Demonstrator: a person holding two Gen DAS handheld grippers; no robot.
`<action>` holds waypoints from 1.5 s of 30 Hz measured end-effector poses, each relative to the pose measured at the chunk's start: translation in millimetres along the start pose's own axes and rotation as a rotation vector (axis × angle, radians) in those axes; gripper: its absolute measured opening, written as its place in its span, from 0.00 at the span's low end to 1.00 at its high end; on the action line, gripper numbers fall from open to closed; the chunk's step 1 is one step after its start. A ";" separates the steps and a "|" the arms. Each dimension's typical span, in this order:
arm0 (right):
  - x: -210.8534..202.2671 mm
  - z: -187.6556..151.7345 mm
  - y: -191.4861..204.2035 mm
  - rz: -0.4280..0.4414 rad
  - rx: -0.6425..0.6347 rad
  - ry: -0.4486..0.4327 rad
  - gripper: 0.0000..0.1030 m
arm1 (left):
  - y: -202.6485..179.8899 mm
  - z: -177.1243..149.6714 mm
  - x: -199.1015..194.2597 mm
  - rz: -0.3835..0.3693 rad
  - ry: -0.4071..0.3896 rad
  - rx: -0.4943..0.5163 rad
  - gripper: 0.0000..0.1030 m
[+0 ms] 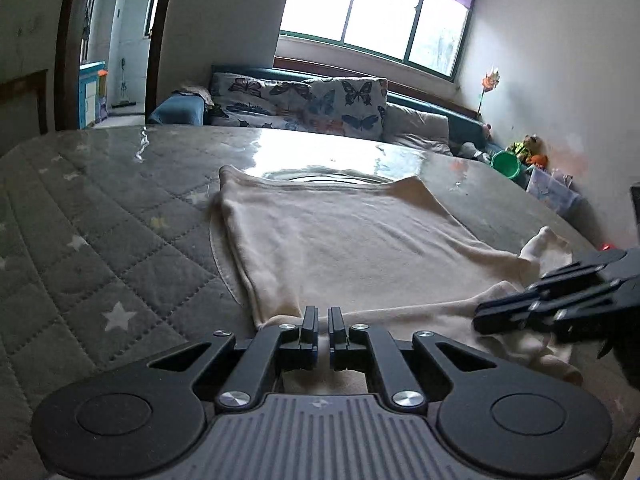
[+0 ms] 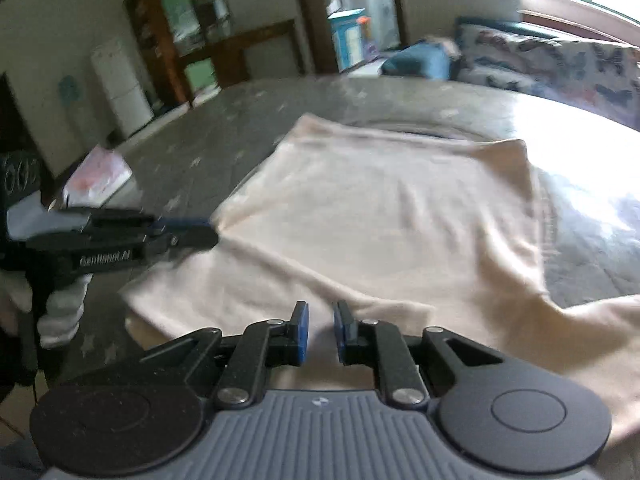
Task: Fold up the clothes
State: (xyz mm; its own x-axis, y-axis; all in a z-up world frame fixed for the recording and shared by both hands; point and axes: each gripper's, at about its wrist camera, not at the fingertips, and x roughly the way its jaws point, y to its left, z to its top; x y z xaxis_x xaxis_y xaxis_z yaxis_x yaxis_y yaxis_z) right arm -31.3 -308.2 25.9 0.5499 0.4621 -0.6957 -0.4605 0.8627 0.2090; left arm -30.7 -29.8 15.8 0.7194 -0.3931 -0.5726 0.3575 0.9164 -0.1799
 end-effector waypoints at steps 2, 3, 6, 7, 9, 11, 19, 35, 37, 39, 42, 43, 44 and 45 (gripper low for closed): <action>-9.6 -1.5 -1.7 -0.022 0.006 -0.029 0.13 | -1.3 2.7 -0.8 0.007 -0.007 0.010 0.09; -13.2 -3.2 -2.7 -0.034 0.005 -0.038 0.14 | -2.8 3.1 -3.9 0.010 -0.014 0.014 0.14; -12.3 -7.7 -10.2 -0.077 0.016 -0.034 0.15 | -6.3 4.5 -9.3 0.013 -0.028 0.017 0.18; -9.2 -8.4 -13.5 -0.087 0.024 -0.026 0.14 | -7.0 5.1 -9.4 0.006 -0.028 0.018 0.18; -5.8 -9.0 -19.8 -0.085 0.039 -0.036 0.14 | -11.6 5.4 -9.6 -0.002 -0.028 0.036 0.18; -7.6 -5.9 -19.5 -0.095 0.041 -0.057 0.14 | -16.4 5.1 -13.2 -0.011 -0.032 0.055 0.19; -17.7 -26.8 -12.6 -0.112 -0.001 -0.092 0.20 | -38.5 1.3 -13.4 -0.047 -0.029 0.119 0.40; -104.1 -58.7 -165.8 -0.552 0.514 -0.295 0.25 | -77.1 0.1 -5.0 -0.079 -0.020 0.213 0.67; -104.6 -62.9 -187.6 -0.596 0.587 -0.304 0.26 | -78.9 0.2 -5.6 -0.076 -0.019 0.218 0.67; -104.9 -65.9 -202.2 -0.605 0.638 -0.316 0.26 | -80.0 0.4 -5.8 -0.071 -0.016 0.222 0.70; -100.1 -65.8 -215.1 -0.624 0.665 -0.326 0.31 | -81.2 0.2 -6.1 -0.060 -0.014 0.225 0.75; -97.5 -65.8 -218.8 -0.626 0.674 -0.326 0.32 | -81.8 0.1 -6.3 -0.058 -0.014 0.228 0.75; -95.1 -66.0 -221.8 -0.626 0.682 -0.327 0.32 | -82.4 -0.2 -6.4 -0.056 -0.015 0.230 0.76; -92.6 -65.6 -222.9 -0.623 0.681 -0.329 0.31 | -82.8 -0.4 -6.7 -0.055 -0.015 0.231 0.77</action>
State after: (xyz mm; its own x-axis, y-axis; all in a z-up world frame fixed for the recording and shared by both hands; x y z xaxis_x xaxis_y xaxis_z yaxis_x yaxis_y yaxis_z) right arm -25.3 -556.8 -1.4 0.7727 -0.1713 -0.6112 0.4222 0.8577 0.2934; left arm -65.4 -103.1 34.3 0.7031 -0.4447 -0.5549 0.5218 0.8528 -0.0222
